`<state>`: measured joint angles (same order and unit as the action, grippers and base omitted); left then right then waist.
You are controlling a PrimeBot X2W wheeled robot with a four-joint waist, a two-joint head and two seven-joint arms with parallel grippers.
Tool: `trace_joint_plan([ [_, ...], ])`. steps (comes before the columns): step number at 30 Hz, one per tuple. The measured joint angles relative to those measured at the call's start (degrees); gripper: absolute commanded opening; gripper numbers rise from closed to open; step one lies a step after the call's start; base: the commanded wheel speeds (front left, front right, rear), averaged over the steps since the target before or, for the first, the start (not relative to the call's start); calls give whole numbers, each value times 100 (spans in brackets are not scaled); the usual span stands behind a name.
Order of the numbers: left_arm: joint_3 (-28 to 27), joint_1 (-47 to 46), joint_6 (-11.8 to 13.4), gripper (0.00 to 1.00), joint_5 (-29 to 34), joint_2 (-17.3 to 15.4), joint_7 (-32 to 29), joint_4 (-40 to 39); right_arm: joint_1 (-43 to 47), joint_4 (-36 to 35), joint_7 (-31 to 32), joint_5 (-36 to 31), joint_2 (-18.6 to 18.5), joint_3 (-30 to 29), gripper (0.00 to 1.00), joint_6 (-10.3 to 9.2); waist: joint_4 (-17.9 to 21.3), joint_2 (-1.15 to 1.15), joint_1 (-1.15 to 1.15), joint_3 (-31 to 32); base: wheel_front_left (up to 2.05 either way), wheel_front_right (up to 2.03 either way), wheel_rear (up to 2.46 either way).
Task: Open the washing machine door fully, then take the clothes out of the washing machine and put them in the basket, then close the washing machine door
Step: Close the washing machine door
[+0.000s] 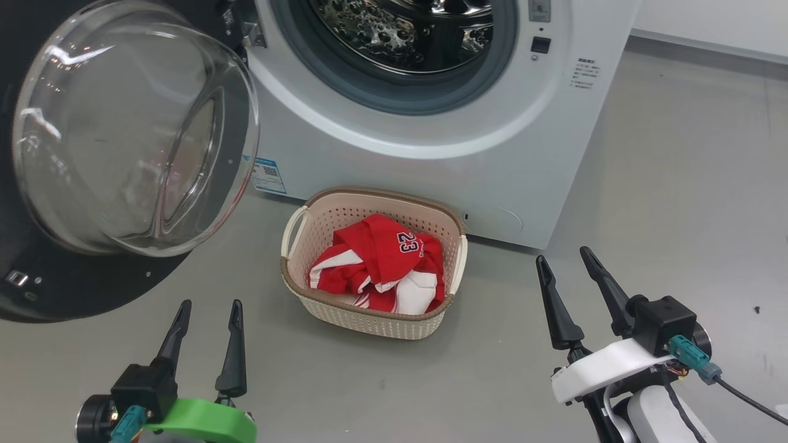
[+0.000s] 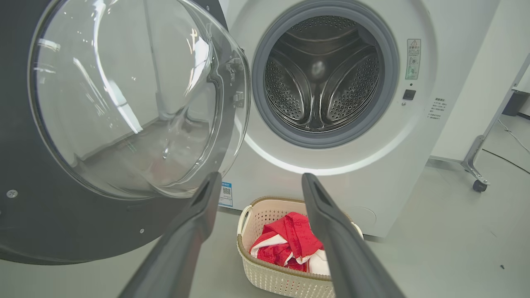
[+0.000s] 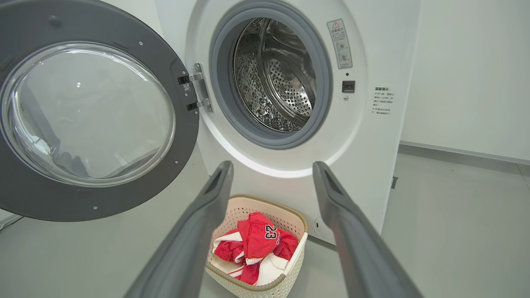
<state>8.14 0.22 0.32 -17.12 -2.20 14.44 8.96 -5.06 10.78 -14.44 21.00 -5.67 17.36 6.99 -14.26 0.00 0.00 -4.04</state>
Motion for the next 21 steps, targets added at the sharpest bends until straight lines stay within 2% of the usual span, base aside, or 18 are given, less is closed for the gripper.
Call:
trace_joint_plan([
  [12,-14,3,42,100,-109,0,0,-26,41,1,0,0,-27,124,100,0,-803,0,0,64,0,0,0],
  [21,-74,11,40,100,-76,-1,0,-62,73,8,0,14,-11,199,100,0,-1175,0,0,168,0,0,0],
])
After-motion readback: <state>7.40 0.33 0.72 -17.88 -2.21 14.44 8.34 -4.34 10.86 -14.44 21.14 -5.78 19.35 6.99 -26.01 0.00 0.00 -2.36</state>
